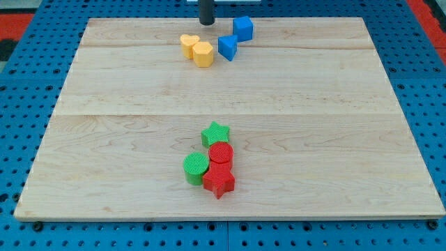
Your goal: Move the blue cube parallel to the right of the blue triangle
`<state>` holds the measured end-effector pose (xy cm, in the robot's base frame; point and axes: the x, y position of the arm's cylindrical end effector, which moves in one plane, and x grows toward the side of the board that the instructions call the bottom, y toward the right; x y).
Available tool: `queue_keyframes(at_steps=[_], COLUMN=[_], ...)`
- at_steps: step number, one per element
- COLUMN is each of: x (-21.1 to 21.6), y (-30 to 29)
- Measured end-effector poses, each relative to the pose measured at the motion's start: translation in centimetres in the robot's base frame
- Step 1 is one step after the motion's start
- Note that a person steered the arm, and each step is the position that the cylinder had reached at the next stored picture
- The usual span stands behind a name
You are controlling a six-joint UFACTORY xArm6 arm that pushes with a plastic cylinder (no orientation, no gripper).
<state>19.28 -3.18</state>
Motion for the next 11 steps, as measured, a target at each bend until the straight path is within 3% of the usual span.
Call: queue_keyframes(at_steps=[2, 3, 4, 6, 8, 10, 11], x=[-0.1, 1.6, 2.0, 0.7, 3.2, 4.8, 5.9], y=[8.5, 9.4, 9.0, 2.6, 8.2, 4.6, 7.9])
